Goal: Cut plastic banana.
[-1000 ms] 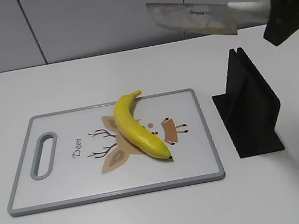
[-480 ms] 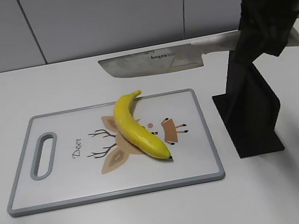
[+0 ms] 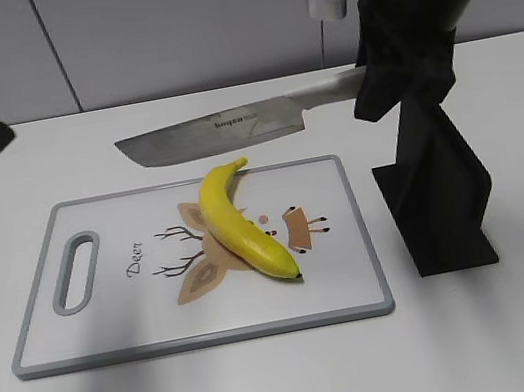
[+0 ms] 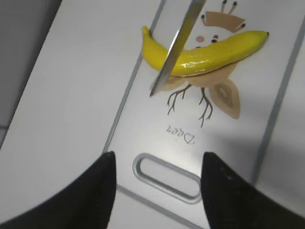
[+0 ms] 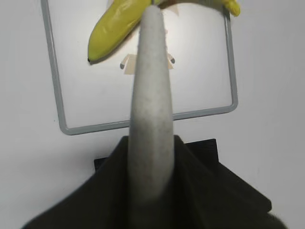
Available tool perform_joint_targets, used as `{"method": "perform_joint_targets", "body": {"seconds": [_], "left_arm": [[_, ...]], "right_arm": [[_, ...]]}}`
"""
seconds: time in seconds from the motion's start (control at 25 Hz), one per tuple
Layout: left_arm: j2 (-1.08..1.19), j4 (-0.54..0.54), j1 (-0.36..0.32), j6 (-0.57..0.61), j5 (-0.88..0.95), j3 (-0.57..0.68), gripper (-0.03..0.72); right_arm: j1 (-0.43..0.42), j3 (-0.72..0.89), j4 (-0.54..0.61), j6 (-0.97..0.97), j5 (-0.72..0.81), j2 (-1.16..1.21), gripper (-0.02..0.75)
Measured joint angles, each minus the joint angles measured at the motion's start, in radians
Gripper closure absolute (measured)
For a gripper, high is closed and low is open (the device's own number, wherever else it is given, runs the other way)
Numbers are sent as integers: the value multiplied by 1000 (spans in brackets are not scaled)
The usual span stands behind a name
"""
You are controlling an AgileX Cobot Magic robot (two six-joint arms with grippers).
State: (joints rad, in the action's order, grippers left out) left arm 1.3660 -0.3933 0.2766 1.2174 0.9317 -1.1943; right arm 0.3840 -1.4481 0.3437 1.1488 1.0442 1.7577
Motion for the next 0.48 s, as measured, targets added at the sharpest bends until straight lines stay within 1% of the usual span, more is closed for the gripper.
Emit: {"method": "perform_joint_targets", "body": {"seconds": [0.12, 0.24, 0.36, 0.48], "left_arm": [[114, 0, 72, 76, -20, -67, 135], [227, 0, 120, 98, -36, -140, 135], [323, 0, 148, 103, -39, -202, 135], [389, 0, 158, 105, -40, -236, 135]], "right_arm": [[0, -22, 1, 24, -2, 30, 558], [0, -38, 3, 29, -6, 55, 558], [0, -40, 6, 47, -18, 66, 559], [0, -41, 9, 53, -38, 76, 559]]}}
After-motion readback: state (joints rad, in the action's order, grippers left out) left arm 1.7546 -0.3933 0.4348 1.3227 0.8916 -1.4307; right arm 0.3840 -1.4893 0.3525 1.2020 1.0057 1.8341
